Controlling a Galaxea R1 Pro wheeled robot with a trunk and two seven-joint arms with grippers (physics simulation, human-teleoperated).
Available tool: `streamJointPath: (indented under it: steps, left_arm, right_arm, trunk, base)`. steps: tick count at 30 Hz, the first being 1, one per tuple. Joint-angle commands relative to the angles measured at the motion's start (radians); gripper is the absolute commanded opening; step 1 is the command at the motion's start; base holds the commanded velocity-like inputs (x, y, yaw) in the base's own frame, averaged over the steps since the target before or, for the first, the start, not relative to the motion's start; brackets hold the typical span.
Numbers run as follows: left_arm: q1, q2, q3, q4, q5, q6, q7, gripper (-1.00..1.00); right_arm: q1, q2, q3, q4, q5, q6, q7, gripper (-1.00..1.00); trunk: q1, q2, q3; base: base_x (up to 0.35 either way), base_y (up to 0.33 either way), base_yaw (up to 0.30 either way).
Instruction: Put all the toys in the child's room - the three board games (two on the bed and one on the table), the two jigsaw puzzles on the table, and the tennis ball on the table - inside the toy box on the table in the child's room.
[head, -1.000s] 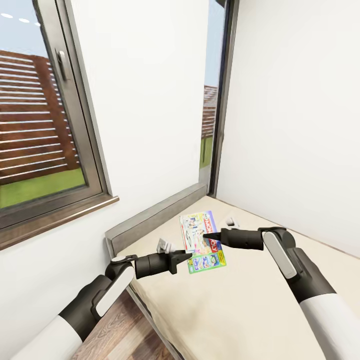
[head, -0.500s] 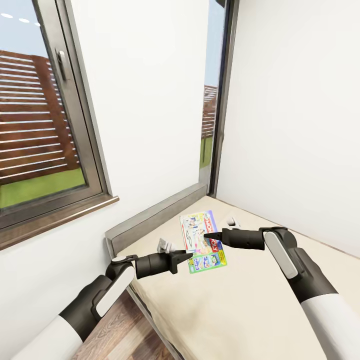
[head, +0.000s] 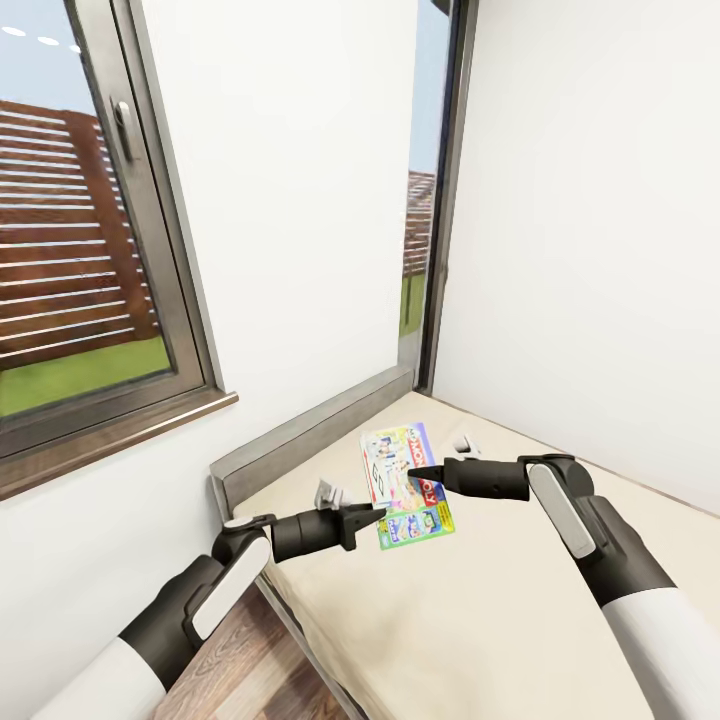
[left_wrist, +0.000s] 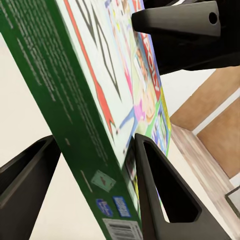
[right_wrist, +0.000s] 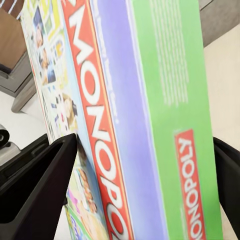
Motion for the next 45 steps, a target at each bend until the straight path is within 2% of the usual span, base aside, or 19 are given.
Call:
streamJointPath:
  steps: [1, 9, 16, 17, 45]
  left_arm:
    - [-0.001, -0.014, 0.002, 0.004, -0.005, -0.003, -0.002, -1.00]
    - [0.001, -0.029, 0.005, 0.012, -0.009, -0.005, -0.002, -1.00]
    - [0.001, -0.032, 0.005, 0.015, -0.009, -0.007, -0.004, -1.00]
    - [0.001, -0.032, 0.005, 0.015, -0.009, -0.007, -0.004, 1.00]
    - [0.001, -0.032, 0.009, 0.017, -0.010, -0.008, -0.008, 1.00]
  right_arm:
    - [-0.002, 0.001, -0.005, -0.005, 0.003, 0.000, 0.006, -1.00]
    - [-0.001, 0.000, -0.005, -0.008, 0.003, 0.000, 0.006, -1.00]
    - [0.000, -0.002, -0.006, -0.009, 0.003, 0.000, 0.006, -1.00]
    - [0.000, -0.002, -0.006, -0.009, 0.003, 0.000, 0.006, -1.00]
    - [0.001, -0.006, -0.010, -0.014, 0.002, 0.000, 0.006, -1.00]
  trunk:
    - [0.000, -0.001, -0.001]
    - [0.000, -0.001, -0.001]
    - [0.000, -0.001, -0.001]
    - [0.000, -0.001, -0.001]
    - [0.000, -0.001, -0.001]
  base:
    - [0.000, 0.000, 0.000]
    - [0.000, 0.000, 0.000]
    - [0.000, 0.000, 0.000]
    - [0.000, 0.000, 0.000]
    - [0.000, 0.000, 0.000]
